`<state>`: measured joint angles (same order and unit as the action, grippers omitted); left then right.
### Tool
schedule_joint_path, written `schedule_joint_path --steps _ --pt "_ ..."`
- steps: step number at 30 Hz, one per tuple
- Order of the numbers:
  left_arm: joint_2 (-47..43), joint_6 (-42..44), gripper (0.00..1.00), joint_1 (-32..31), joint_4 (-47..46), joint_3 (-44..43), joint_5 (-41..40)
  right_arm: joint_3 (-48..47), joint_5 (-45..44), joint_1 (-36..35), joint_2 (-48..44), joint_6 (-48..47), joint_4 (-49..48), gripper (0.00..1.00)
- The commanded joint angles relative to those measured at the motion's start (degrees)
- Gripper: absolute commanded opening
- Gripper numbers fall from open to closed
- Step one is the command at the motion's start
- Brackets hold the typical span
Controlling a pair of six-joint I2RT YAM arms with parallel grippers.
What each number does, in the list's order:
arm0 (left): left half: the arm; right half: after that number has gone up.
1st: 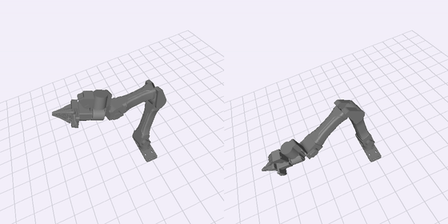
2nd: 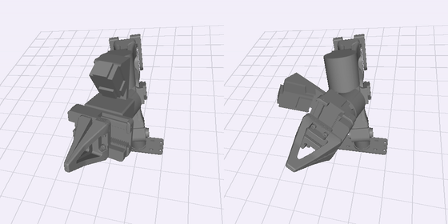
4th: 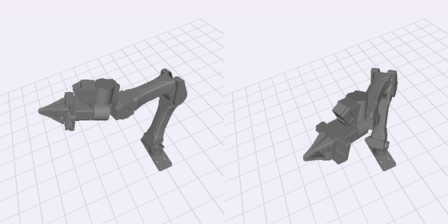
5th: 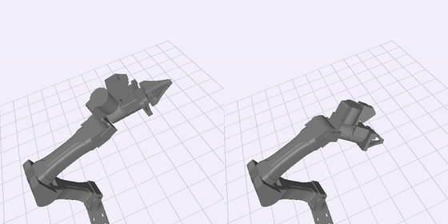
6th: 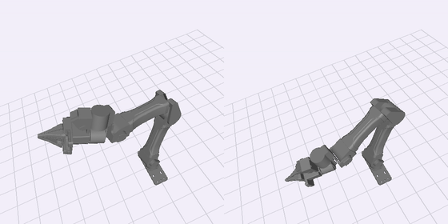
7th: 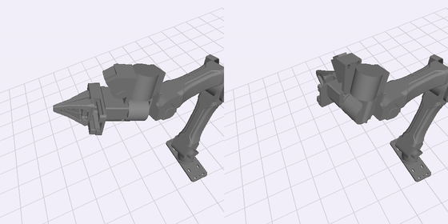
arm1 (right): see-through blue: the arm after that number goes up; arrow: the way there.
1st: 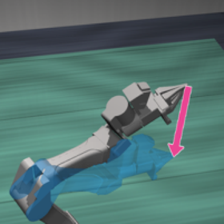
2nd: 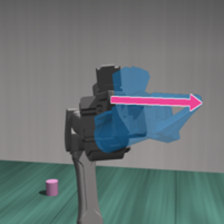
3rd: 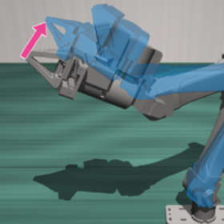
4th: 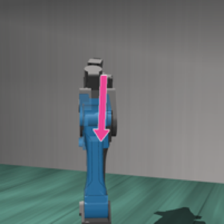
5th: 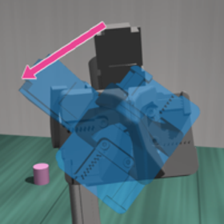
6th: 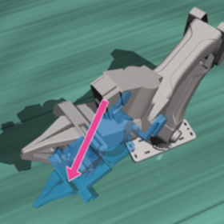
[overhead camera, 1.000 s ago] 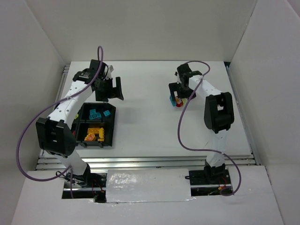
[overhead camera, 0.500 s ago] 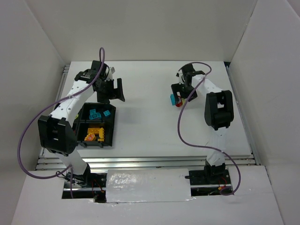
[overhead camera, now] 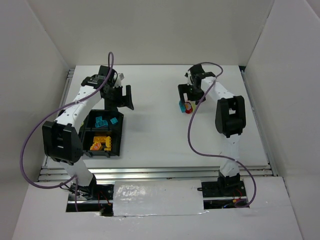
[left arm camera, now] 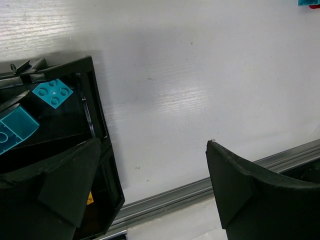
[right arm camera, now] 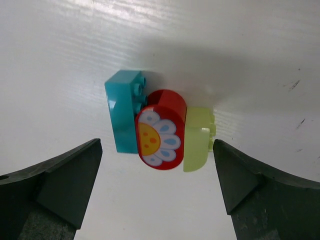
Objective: Sort the legos into containers by color
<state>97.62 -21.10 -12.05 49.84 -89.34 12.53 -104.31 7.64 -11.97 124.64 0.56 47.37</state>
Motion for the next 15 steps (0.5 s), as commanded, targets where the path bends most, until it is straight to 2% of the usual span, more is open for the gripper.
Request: schedule_joint_path --steps 1,7,15 --pt "1.08 1.24 0.99 -0.07 -0.27 -0.75 1.97 -3.71 -5.17 -2.0 2.36 4.01 1.75 1.0" --pt "1.95 1.33 0.99 -0.07 -0.27 -1.19 2.58 -1.6 -9.65 -5.34 2.97 4.01 1.23 1.0" --pt "2.31 1.42 1.0 -0.16 -0.19 -1.36 2.85 -1.68 -14.31 -5.87 3.68 4.98 1.31 0.99"
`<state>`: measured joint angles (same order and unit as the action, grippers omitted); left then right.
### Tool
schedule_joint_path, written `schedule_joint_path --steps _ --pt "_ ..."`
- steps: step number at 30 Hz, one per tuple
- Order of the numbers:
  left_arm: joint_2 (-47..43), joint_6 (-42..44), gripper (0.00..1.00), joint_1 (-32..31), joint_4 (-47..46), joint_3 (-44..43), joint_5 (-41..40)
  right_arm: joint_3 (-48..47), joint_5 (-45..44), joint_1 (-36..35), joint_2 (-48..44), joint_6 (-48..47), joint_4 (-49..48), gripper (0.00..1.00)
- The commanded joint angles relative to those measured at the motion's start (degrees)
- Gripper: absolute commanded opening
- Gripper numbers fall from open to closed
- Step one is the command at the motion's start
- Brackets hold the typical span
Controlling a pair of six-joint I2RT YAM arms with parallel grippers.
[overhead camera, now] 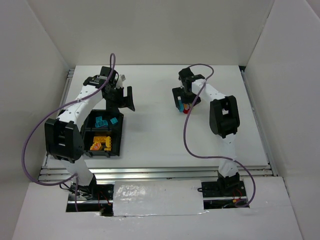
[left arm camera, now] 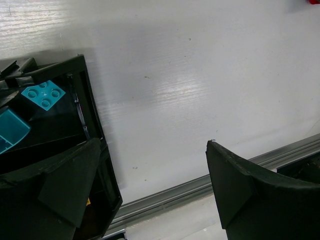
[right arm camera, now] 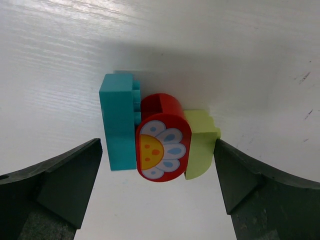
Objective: Sort the legos into containers by color
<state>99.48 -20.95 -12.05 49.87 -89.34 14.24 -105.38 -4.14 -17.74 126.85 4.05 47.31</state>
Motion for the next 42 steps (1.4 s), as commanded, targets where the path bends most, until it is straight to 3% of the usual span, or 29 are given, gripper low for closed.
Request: schedule_joint_path --steps 1,16,17,22,27,35,42 --pt "0.45 1.26 0.99 -0.16 -0.21 -1.36 1.05 -1.22 -3.23 -0.19 1.91 2.0 1.64 0.99" --pt "1.06 1.26 1.0 -0.16 -0.3 -2.24 1.67 -0.97 -6.14 -1.42 -0.11 4.65 1.65 0.95" --pt "1.15 1.18 1.0 -0.16 -0.21 -2.33 1.58 -0.7 -6.23 -1.51 -0.02 4.73 1.12 0.93" --pt "0.8 1.26 0.99 -0.16 -0.38 -1.89 1.49 -0.61 -6.24 -1.51 0.77 4.38 1.38 0.63" --pt "0.8 1.18 0.99 -0.16 -0.47 -2.15 1.76 0.0 -4.21 -1.51 -1.16 4.21 0.94 0.49" --pt "2.12 0.21 0.99 -0.16 -0.12 -4.43 1.93 5.27 1.41 -2.39 -9.58 5.0 -1.25 0.46" --pt "6.77 -4.36 0.99 -0.16 -0.64 -12.42 3.07 12.39 3.88 -5.46 -17.77 5.35 -5.2 0.46"
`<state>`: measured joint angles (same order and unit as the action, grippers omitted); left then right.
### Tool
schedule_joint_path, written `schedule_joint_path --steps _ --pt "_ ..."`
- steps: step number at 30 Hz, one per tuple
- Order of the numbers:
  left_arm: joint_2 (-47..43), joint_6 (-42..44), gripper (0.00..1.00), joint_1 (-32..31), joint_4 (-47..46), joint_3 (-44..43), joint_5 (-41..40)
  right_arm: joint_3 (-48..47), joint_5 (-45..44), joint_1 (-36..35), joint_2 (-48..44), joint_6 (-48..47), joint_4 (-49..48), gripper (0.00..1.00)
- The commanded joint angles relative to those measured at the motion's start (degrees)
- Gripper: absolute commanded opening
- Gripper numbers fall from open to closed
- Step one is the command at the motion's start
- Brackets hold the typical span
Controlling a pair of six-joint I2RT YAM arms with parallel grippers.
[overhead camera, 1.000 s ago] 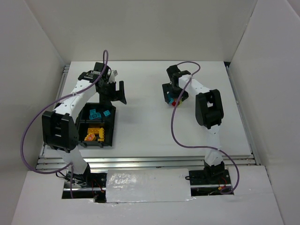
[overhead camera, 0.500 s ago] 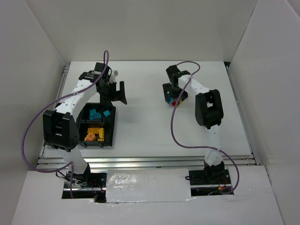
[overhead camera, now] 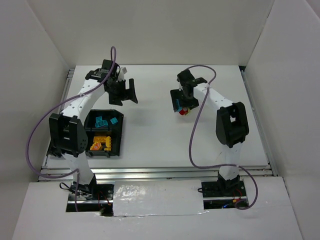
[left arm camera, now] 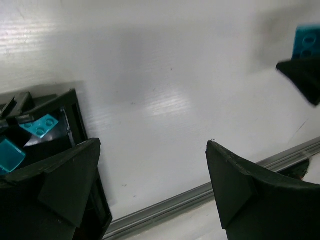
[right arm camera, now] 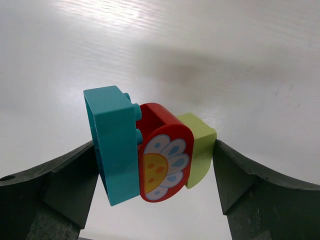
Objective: Sort the legos into containers by color
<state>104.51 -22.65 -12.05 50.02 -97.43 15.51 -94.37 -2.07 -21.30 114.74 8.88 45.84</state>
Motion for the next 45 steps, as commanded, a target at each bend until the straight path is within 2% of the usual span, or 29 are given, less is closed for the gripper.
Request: schedule_joint_path --steps 1,5,9,12,19,27,40,44,45 --pt "2.19 -4.05 0.99 -0.08 -0.89 -5.05 2.15 2.08 2.32 -2.34 -6.97 0.43 -4.01 0.46" --pt "4.56 -7.13 0.99 -0.07 -2.29 -8.65 6.63 2.61 5.84 -3.92 -10.05 0.08 -4.27 0.46" --pt "7.9 -10.12 0.99 -0.07 -3.17 -13.14 15.23 2.87 9.79 -6.12 -12.96 -0.62 -4.8 0.46" --pt "6.76 -13.99 1.0 -0.07 -8.88 -9.46 23.22 2.79 10.94 -8.14 -14.45 -1.06 -5.41 0.47" --pt "5.0 -20.14 0.99 -0.25 -16.44 -2.69 32.38 -0.81 13.05 -11.57 -13.58 -2.12 -4.28 0.47" --pt "4.3 -21.2 1.0 -1.48 -16.45 2.41 33.44 -3.54 12.35 -13.77 -12.0 -1.68 -3.92 0.47" --pt "3.25 -20.94 0.99 -1.83 -15.65 2.68 32.3 -2.4 9.54 -15.26 -10.24 -0.8 -3.39 0.46" --pt "3.16 -21.03 0.94 -1.92 -16.27 3.29 33.18 -2.92 8.13 -15.26 -9.98 0.16 -4.27 0.46" --pt "3.16 -21.03 0.89 -2.09 -16.27 3.56 33.36 -3.36 8.04 -15.26 -9.71 0.25 -4.19 0.46"
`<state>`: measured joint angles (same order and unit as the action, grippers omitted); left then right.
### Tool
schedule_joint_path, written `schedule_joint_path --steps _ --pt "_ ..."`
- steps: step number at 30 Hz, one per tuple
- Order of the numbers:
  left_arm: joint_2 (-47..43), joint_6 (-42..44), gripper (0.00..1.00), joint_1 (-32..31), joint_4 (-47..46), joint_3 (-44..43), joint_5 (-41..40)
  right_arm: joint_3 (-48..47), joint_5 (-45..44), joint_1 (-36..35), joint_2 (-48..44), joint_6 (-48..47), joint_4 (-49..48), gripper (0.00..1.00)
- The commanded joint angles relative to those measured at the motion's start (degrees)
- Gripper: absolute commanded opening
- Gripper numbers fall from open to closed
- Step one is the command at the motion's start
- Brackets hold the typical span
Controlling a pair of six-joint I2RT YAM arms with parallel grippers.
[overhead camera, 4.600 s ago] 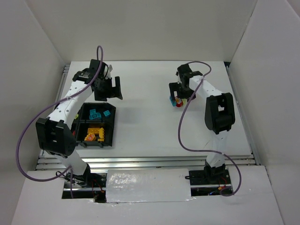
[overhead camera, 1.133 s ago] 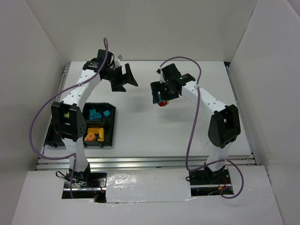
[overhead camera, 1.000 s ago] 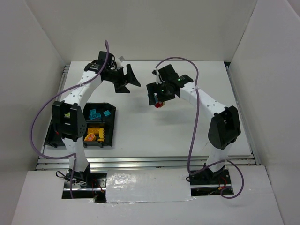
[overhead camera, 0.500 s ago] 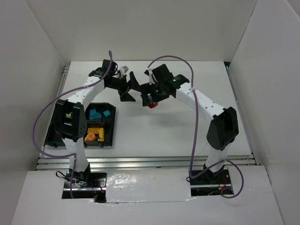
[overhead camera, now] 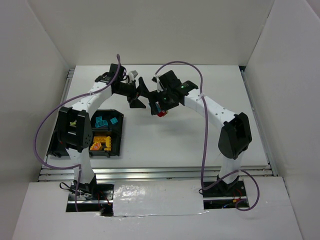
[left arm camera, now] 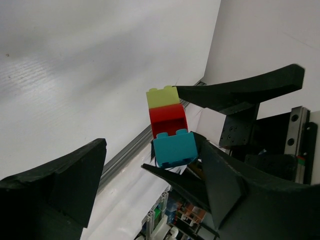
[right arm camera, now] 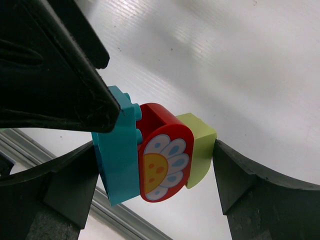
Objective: Sort the legos into containers by color
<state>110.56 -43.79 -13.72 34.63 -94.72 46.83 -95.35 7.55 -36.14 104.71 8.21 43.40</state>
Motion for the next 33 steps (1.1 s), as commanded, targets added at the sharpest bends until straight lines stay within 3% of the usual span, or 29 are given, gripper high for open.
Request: schedule_joint_path --steps 1,13,16,22,26,28,29,30,33 --pt "-2.81 0.28 0.87 -0.52 -0.88 0.94 2.21 -3.34 -1.58 -0.42 0.5 0.93 -1.91 0.46" --pt "-2.19 1.69 0.77 -1.14 0.26 -0.47 2.04 -11.17 -2.54 -2.88 7.0 -0.83 2.13 0.46" --pt "-2.02 1.87 0.63 -1.14 0.52 -0.38 2.21 -10.82 -3.07 -2.8 7.0 -0.3 1.52 0.47" --pt "-1.4 1.51 0.11 -1.14 -0.35 -0.73 3.27 -10.47 -4.3 -2.97 8.06 0.67 1.08 0.46" --pt "-1.67 1.51 0.0 -1.05 -0.71 -1.17 3.62 -10.47 -3.86 -2.97 8.06 1.2 0.64 0.47" --pt "-1.75 1.6 0.0 -1.05 -1.06 -1.52 3.71 -10.56 -3.34 -3.06 8.06 1.02 0.64 0.55" --pt "-1.75 1.69 0.0 -1.05 -1.06 -1.7 3.62 -10.3 -3.16 -2.97 7.71 1.2 0.46 0.93" --pt "-1.84 1.78 0.0 -0.96 -1.06 -1.87 3.27 -9.95 -2.72 -2.97 7.45 1.28 0.11 1.0" --pt "-1.67 2.22 0.0 -0.35 -0.44 -2.4 2.39 -6.79 1.49 -2.8 4.55 1.2 -2.34 1.0"
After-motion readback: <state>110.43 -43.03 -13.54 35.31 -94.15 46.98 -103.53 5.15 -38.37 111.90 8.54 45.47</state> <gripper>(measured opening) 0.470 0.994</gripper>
